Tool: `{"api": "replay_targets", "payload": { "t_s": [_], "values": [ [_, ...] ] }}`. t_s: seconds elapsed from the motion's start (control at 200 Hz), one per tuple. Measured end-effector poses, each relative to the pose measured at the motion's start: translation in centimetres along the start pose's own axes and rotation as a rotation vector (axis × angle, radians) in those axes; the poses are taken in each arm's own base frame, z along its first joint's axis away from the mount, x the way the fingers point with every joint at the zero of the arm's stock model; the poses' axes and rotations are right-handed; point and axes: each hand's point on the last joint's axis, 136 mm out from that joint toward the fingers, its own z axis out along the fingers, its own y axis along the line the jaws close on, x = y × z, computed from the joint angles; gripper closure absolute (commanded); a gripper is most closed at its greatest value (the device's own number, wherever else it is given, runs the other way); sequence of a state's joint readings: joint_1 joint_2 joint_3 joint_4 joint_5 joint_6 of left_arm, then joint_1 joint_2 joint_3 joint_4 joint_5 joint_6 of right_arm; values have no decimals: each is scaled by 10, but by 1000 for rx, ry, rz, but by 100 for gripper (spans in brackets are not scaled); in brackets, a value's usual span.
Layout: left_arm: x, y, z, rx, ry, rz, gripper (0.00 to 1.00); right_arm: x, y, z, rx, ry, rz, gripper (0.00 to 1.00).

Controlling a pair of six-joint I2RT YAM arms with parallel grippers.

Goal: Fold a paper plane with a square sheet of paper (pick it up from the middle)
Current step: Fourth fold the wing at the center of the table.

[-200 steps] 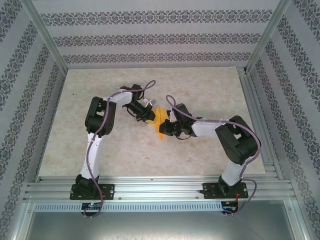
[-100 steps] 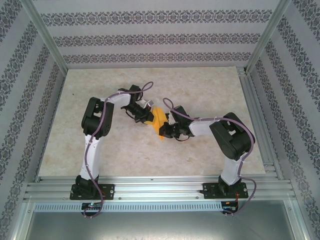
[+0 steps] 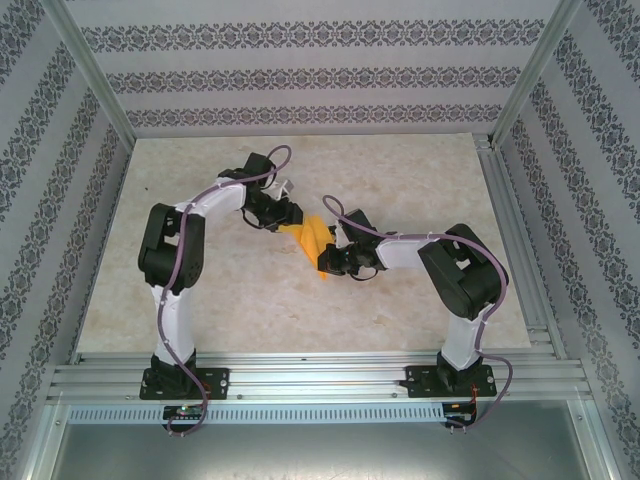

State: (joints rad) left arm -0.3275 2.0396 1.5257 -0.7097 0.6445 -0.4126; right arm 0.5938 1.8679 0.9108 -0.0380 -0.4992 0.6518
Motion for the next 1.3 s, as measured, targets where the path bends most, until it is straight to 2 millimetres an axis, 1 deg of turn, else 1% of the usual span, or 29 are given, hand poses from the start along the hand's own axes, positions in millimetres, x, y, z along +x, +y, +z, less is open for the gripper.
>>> {"api": "replay_targets", "payload": {
  "t_s": [0.1,0.18,0.225,0.285,0.335,0.435,0.534,0.704,0.969,1.149,1.299],
  "values": [
    [8,-7,-15,8,-54,-32,84,0,0,0,1,3,2,96],
    [11,-17,-18,26,-82,-46,92,0,0,0,1,3,1,96],
    [11,-25,-15,39,-88,-46,95,0,0,0,1,3,2,96],
    [14,-35,-4,53,-83,-45,98,0,0,0,1,3,2,96],
    [16,-40,5,56,-74,-51,99,0,0,0,1,3,2,96],
    [22,-43,26,53,-48,-84,99,0,1,0,-1,3,1,96],
    [23,-37,46,46,-34,-121,100,-1,1,1,-3,2,0,96],
    [22,-25,66,30,-23,-162,100,-1,2,2,-11,0,-2,96],
    [18,-19,79,35,-28,-159,98,-2,3,3,-20,-1,-1,96],
    [17,-13,88,34,-26,-125,98,-2,3,3,-20,0,-1,96],
    [17,-13,89,40,-25,-77,98,-2,3,3,-20,0,0,96]
  ]
}}
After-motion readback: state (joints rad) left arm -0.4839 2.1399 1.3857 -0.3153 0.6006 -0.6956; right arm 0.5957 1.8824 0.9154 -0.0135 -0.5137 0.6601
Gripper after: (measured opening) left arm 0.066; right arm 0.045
